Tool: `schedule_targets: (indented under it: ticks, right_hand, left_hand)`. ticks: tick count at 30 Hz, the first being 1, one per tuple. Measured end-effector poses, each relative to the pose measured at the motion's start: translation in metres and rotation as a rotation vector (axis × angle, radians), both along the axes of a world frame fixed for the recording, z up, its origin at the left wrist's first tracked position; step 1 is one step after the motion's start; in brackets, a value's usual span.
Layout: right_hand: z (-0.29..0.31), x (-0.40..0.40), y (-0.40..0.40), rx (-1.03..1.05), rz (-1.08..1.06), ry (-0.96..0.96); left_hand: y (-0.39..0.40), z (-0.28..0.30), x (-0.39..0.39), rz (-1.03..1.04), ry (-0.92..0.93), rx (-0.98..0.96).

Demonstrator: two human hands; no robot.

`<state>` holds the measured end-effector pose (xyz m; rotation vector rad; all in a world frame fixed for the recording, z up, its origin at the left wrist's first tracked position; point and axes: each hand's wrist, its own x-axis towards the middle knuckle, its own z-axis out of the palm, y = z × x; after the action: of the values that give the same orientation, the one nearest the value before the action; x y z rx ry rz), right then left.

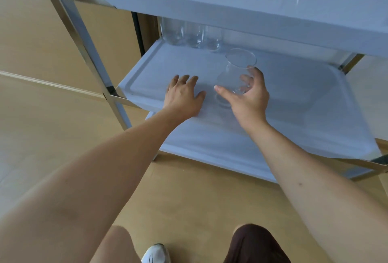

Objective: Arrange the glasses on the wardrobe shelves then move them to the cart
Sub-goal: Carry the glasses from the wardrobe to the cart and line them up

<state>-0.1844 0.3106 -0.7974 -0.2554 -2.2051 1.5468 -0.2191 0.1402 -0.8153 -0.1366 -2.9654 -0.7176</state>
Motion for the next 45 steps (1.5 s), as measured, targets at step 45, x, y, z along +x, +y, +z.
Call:
schedule_targets:
  ticks: [45]
  right_hand:
    - [-0.014, -0.193, 0.039, 0.087, -0.036, 0.027]
  left_hand:
    - [0.041, -0.029, -0.126, -0.046, 0.214, -0.166]
